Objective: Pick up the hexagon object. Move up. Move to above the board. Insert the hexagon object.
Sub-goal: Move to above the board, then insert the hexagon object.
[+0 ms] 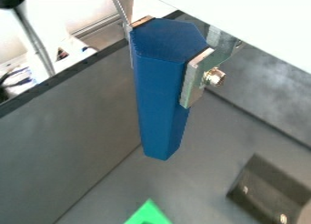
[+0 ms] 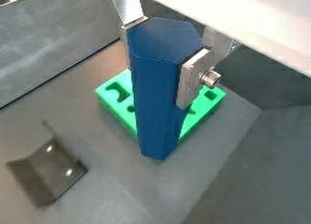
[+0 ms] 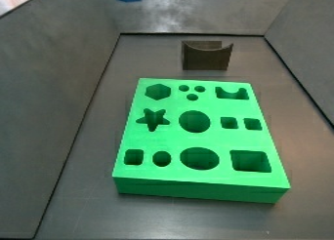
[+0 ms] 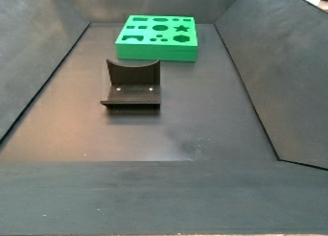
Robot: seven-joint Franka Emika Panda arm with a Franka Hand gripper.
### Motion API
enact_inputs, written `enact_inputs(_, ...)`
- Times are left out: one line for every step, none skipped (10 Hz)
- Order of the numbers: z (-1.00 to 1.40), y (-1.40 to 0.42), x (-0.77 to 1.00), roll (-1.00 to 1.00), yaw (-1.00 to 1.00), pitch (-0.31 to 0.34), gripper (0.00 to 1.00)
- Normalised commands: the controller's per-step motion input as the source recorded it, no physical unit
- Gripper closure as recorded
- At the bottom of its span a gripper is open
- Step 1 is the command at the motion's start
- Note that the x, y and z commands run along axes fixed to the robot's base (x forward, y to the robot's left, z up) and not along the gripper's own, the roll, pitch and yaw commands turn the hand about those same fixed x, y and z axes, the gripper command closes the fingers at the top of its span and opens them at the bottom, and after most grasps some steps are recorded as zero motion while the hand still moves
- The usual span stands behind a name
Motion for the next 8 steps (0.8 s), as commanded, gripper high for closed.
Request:
enact_inputs(-0.05,-1.00,0.44,0.00,0.01,0.070,1.00)
enact_inputs(-0.05,-1.00,0.45,0.01,0.01,0.065,1.00)
enact_inputs(-0.05,-1.00,0.48,0.01,0.01,0.060,1.00)
enact_inputs(-0.04,-0.99,0.49,0.02,0.01,0.058,1.00)
enact_inputs(-0.03,-0.62,0.35,0.05,0.01,0.057,1.00)
enact_inputs(-0.01,-0.38,0.25,0.06,0.01,0.057,1.00)
enact_inputs(0.01,-0.19,0.13,0.05,0.01,0.057,1.00)
enact_inputs(0.00,0.02,0.00,0.00,0.00,0.000,1.00)
